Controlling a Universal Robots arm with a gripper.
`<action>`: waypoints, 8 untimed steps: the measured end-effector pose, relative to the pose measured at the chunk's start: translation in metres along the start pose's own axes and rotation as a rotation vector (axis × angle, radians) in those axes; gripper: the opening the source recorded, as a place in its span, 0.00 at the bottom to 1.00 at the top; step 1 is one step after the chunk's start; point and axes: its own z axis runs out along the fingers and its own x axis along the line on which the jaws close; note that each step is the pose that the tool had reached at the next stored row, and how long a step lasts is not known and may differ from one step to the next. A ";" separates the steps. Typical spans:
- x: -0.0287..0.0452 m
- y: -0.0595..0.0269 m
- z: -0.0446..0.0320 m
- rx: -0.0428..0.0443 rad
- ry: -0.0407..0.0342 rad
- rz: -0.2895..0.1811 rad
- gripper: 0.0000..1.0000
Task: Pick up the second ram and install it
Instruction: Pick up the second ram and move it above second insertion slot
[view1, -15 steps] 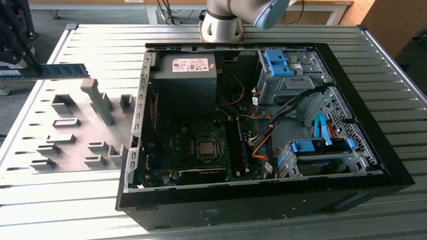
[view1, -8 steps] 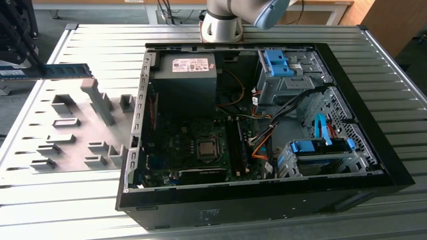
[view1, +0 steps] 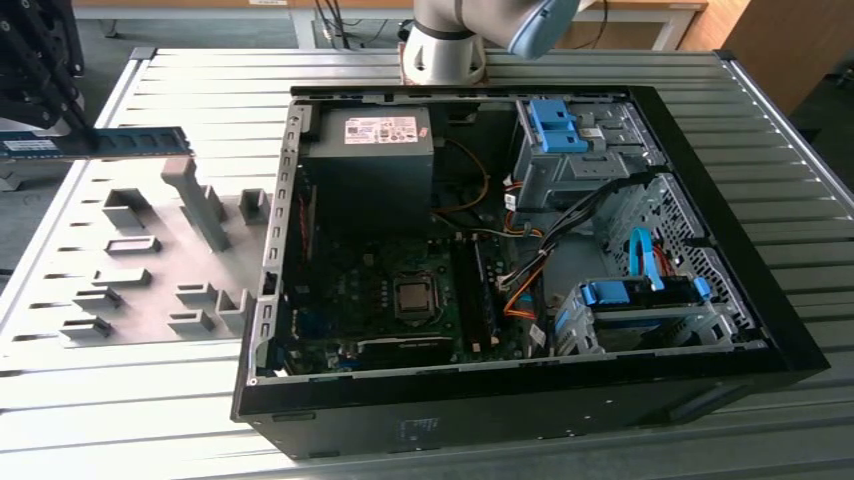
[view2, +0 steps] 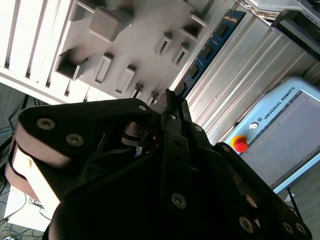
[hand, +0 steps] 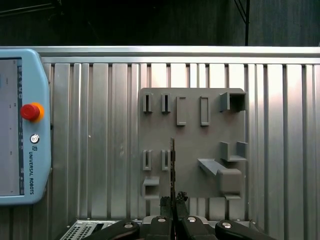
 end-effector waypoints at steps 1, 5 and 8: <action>0.0000 -0.0006 0.0000 0.0000 0.0000 0.000 0.14; 0.0000 -0.0028 0.0000 0.0000 0.0000 0.000 0.14; 0.0000 -0.0044 -0.0001 0.0000 0.0000 0.000 0.14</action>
